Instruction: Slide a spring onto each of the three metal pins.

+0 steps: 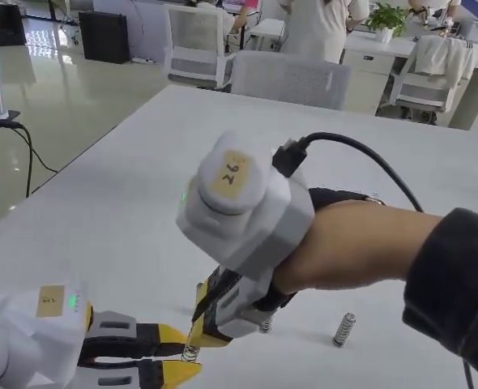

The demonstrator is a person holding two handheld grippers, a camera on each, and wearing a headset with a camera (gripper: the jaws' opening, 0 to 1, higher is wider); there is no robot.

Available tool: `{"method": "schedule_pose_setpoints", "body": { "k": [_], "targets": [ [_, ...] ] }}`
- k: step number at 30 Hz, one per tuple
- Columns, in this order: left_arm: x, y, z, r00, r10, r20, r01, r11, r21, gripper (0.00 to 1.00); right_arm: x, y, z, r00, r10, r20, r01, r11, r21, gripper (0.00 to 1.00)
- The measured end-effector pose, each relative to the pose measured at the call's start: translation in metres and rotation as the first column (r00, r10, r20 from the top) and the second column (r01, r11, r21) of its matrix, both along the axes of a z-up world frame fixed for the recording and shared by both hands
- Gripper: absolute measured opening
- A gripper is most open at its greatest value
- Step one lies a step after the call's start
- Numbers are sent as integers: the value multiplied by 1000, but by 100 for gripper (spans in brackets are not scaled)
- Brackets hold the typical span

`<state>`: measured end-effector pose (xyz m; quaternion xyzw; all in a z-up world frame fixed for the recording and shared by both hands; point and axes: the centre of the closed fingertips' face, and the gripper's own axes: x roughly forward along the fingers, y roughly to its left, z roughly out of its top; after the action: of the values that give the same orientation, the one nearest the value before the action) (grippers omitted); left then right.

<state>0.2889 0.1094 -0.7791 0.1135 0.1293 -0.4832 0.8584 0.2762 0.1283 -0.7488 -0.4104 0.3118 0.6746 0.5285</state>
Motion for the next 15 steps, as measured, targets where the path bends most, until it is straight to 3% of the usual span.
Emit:
{"method": "schedule_pose_setpoints", "body": {
  "k": [15],
  "targets": [
    [0, -2, 7, 1000, 1, 13, -1, 1000, -31, 2, -3, 0, -11, 1000, 15, -10, -16, 999, -29, 9]
  ]
}}
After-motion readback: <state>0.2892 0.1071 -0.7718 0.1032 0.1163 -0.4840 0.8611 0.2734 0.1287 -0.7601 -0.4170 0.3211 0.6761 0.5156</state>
